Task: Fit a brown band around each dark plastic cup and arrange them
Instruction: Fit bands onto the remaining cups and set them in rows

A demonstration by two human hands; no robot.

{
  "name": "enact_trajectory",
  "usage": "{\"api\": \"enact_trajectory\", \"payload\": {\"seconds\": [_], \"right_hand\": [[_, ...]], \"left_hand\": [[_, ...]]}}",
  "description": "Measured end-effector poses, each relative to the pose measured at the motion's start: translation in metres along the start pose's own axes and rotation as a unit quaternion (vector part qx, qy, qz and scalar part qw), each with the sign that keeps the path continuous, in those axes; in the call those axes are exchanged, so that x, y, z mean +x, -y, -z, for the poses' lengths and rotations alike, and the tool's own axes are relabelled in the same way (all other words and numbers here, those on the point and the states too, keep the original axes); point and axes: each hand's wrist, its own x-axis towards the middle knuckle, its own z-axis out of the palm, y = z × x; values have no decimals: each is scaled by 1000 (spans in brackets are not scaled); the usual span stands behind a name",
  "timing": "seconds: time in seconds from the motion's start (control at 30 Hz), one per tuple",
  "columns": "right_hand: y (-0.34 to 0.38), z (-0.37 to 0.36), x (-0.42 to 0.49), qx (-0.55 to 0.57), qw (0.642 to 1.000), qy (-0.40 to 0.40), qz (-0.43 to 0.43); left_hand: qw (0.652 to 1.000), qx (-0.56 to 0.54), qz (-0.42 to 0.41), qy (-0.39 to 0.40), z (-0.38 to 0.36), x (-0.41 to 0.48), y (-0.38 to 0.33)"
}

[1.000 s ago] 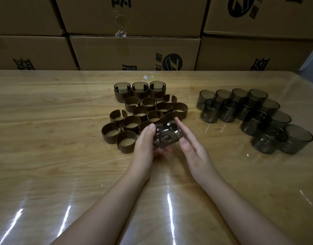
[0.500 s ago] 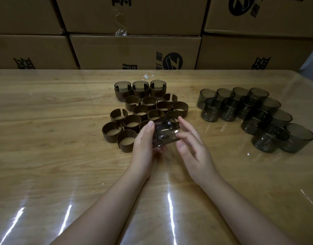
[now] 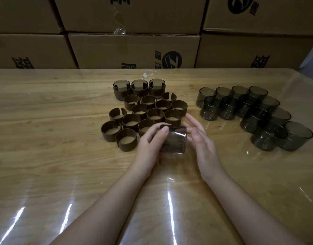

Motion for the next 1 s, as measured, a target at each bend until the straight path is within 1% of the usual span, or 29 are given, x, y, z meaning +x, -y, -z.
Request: {"api": "enact_trajectory", "payload": {"seconds": [0.13, 0.27, 0.4, 0.63, 0.73, 0.9, 1.0], "right_hand": [[-2, -2, 0, 3, 1000, 22, -4], [-8, -3, 1, -34, 998, 49, 0], [-12, -3, 1, -66, 995, 73, 13], [-13, -2, 1, -63, 996, 46, 53], [-13, -2, 0, -83, 993, 44, 72], [-12, -6, -4, -154, 980, 62, 108], [-11, -7, -4, -169, 978, 57, 111]], "left_hand": [[999, -39, 4, -9, 3, 0, 2], [994, -98, 34, -32, 5, 1, 1], [990, -130, 17, -50, 7, 5, 1], [985, -140, -2, -98, 4, 4, -2], [989, -109, -6, -104, 2, 3, 0], [995, 15, -44, -86, -2, 1, 2], [993, 67, -69, -67, -5, -1, 1]]}}
